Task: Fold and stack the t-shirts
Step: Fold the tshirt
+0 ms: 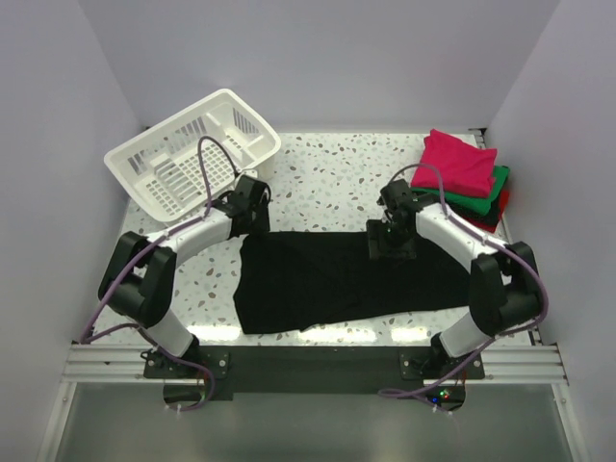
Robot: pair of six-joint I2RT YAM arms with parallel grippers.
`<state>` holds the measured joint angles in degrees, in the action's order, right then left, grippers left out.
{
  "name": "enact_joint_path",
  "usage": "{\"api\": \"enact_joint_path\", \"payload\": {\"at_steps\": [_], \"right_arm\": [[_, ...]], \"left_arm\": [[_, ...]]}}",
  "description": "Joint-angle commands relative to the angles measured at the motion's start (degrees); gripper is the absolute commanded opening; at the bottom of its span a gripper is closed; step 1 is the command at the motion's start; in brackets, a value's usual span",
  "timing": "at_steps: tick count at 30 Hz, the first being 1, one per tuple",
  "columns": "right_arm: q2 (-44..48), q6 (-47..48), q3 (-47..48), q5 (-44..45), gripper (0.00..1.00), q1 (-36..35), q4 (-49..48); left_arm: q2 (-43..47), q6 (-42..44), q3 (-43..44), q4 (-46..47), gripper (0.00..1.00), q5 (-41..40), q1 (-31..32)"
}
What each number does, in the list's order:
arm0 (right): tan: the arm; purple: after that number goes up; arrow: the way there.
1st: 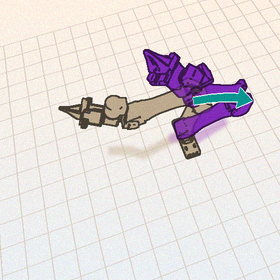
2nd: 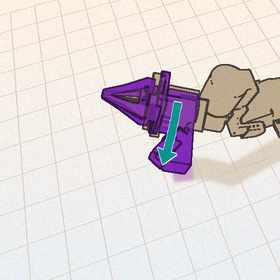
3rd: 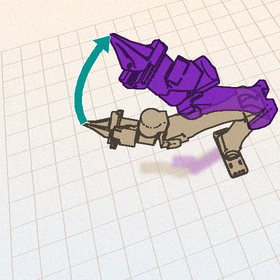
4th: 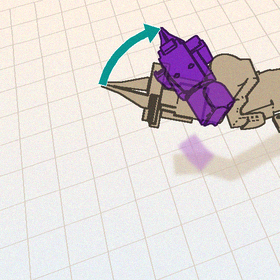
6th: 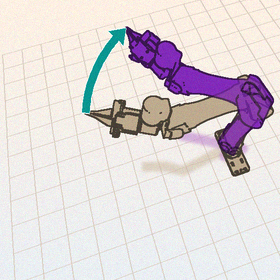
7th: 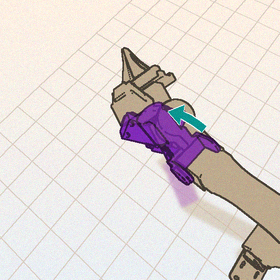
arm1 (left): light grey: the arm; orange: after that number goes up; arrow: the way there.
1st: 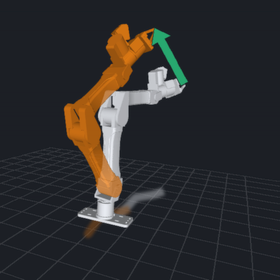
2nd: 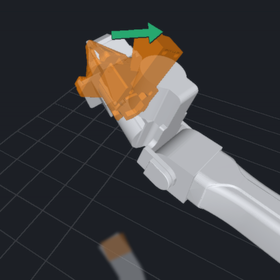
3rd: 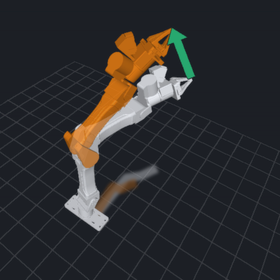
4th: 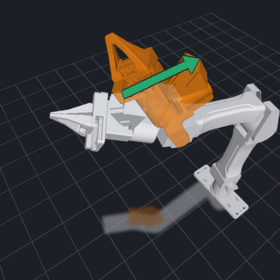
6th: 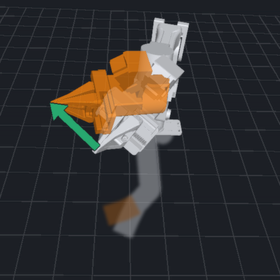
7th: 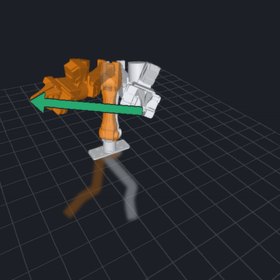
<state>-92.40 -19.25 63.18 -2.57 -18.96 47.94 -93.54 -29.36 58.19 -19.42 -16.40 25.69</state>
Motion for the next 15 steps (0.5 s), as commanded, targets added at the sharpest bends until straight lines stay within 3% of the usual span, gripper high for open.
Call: {"api": "enact_joint_path", "payload": {"at_steps": [1,5,15], "right_arm": [[5.3,-2.0,-6.0,-11.0,0.68,-2.0,-2.8],[8.3,-2.0,-11.5,-18.2,0.66,-5.1,-5.2],[7.6,-4.2,-14.2,-21.7,0.63,-11.0,-10.4]], "left_arm": [[1.2,-0.9,-0.2,1.7,0.59,1.8,-0.6],[1.7,-0.8,-0.2,1.4,0.61,3.0,-0.6],[2.5,-0.2,-1.9,1.2,0.61,4.1,-1.1]]}}
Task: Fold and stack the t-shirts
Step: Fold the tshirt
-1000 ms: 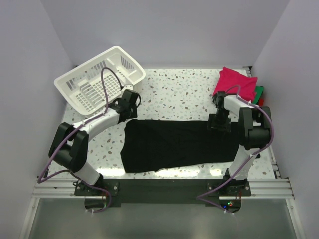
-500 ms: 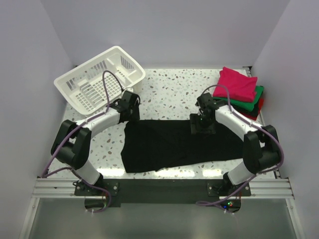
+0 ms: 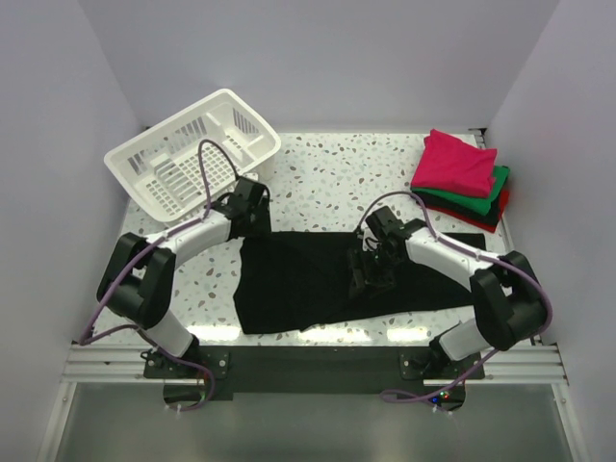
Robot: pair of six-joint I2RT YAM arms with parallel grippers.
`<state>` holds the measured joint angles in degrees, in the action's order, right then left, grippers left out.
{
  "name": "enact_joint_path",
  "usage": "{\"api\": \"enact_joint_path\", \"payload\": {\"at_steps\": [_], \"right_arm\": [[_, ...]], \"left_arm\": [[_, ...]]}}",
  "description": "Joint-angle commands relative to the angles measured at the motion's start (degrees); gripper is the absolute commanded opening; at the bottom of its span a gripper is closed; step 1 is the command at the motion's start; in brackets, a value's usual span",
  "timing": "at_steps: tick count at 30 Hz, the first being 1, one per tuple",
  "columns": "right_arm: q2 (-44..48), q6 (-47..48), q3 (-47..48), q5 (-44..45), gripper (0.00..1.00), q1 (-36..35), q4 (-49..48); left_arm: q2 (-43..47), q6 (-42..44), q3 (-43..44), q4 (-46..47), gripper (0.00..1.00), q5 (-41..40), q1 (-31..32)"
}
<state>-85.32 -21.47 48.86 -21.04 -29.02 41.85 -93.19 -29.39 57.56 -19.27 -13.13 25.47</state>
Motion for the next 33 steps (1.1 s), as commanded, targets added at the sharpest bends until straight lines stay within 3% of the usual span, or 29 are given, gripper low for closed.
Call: {"api": "enact_joint_path", "payload": {"at_steps": [1,8,11,16,23,33], "right_arm": [[-0.2,-2.3,0.2,-3.1,0.62,-1.7,-4.5],[-3.7,-3.7,-0.8,-1.7,0.59,-4.6,-6.4],[-4.6,-4.0,-1.1,-1.6,0.53,-5.3,-8.0],[-3.9,-5.4,0.4,-1.6,0.26,-5.5,-6.9],[-0.6,-6.1,3.1,2.3,0.02,-5.5,0.7],[-0.2,-10.4,6.9,7.1,0.0,-5.4,4.3]], "left_arm": [[2.2,-0.1,-1.5,1.1,0.61,1.1,-1.0],[3.4,0.0,-4.1,1.3,0.61,1.4,-1.4],[4.2,0.4,-5.1,1.4,0.61,1.4,-1.7],[4.6,0.3,-6.8,2.4,0.61,1.4,-2.4],[8.0,-0.6,-7.8,2.7,0.59,0.6,-2.5],[13.3,0.0,-9.1,3.0,0.59,4.7,-2.4]]}}
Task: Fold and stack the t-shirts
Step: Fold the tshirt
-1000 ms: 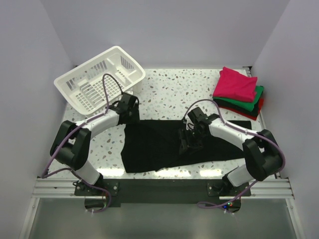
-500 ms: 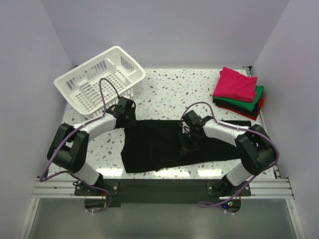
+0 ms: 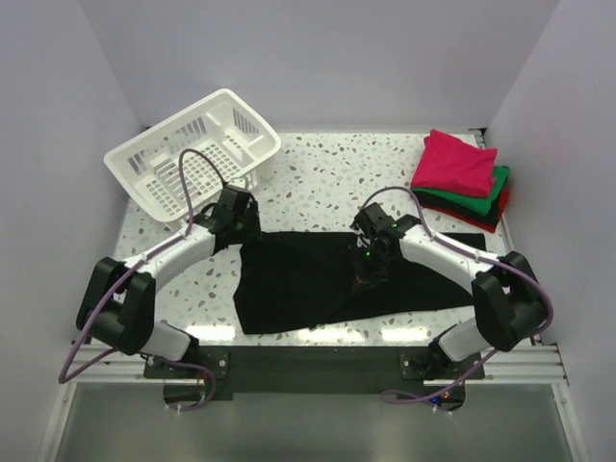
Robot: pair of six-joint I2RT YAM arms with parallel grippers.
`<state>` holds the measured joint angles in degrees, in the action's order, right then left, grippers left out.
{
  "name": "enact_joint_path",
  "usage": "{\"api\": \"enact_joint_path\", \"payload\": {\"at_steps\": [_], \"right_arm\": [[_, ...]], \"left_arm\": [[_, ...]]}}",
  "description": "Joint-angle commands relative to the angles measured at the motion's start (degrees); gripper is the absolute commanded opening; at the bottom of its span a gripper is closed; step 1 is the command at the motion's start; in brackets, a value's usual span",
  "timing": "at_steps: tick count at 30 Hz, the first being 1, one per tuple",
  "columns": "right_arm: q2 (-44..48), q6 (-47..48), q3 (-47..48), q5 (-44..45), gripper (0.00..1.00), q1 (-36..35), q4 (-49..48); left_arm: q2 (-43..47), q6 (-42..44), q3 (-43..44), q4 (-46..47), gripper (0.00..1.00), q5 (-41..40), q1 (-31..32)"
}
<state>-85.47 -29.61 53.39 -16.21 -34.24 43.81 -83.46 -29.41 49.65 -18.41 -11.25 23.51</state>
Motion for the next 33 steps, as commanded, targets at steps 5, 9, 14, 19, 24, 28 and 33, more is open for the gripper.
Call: {"api": "enact_joint_path", "payload": {"at_steps": [5,9,14,19,24,28,33], "right_arm": [[-2.9,-3.1,4.5,3.1,0.0,-0.1,2.8],[-5.4,-3.8,5.1,5.1,0.0,0.2,3.9],[-3.7,-5.5,6.2,7.7,0.0,2.3,5.9],[-1.7,-5.9,11.1,3.6,0.0,5.1,8.3],[-4.9,-5.5,17.4,-2.1,0.0,5.8,9.9],[-7.4,-6.2,22.2,-4.2,0.0,5.8,9.5],[-10.1,-6.9,24.7,-5.6,0.0,5.8,8.6]], "left_arm": [[9.3,0.0,-7.5,6.9,0.57,14.1,-0.4],[7.4,-2.8,-10.2,8.3,0.56,14.7,-0.3],[4.8,-5.8,-9.8,9.8,0.48,13.3,-0.3],[1.4,-5.7,-10.1,10.5,0.42,11.4,-0.3],[-0.3,-5.6,-9.4,8.1,0.39,7.9,-0.3],[6.0,-5.7,-9.6,7.2,0.42,9.3,-0.1],[17.4,-4.2,-14.0,12.7,0.54,17.4,1.3]]}}
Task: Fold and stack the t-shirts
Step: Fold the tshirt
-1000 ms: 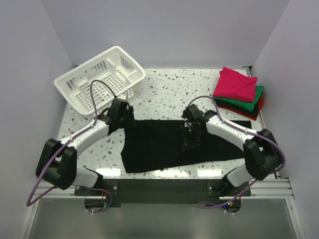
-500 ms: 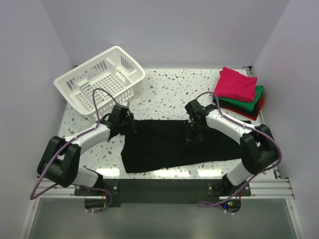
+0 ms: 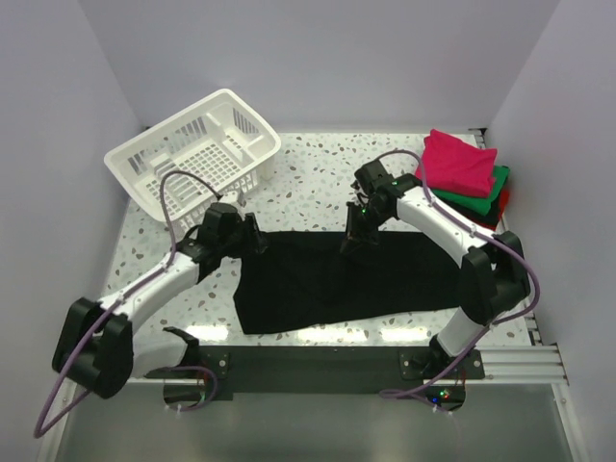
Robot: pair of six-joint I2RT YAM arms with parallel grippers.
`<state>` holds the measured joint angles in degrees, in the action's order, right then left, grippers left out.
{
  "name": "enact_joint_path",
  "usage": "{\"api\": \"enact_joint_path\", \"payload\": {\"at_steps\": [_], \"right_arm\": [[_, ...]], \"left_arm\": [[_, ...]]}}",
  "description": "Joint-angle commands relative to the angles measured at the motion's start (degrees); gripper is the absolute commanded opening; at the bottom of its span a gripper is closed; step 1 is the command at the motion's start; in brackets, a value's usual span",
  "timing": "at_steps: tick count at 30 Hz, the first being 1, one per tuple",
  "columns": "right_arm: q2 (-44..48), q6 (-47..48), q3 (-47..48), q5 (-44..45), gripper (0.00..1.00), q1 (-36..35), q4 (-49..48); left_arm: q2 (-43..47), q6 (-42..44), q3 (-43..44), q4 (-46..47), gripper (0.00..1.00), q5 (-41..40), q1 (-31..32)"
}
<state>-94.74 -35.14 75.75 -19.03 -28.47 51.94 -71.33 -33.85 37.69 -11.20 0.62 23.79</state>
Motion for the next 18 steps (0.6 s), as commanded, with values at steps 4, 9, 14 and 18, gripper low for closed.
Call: {"api": "enact_joint_path", "payload": {"at_steps": [4,9,14,18], "right_arm": [[-0.7,-4.2,1.7,-4.3,0.0,0.1,-2.5],[-0.2,-8.4,0.3,-4.8,0.0,0.0,-5.6],[0.0,-10.2,0.0,-4.1,0.0,0.2,-6.8],[-0.1,-10.3,-0.1,-3.1,0.0,0.1,-6.4]], "left_arm": [[4.6,-2.0,-2.5,8.3,0.59,9.3,10.1],[-2.1,-5.5,2.5,14.5,0.65,12.2,20.7],[-9.1,-6.8,6.7,13.6,0.69,11.6,27.5],[-11.6,-8.7,8.6,8.3,0.7,7.4,31.0]]}}
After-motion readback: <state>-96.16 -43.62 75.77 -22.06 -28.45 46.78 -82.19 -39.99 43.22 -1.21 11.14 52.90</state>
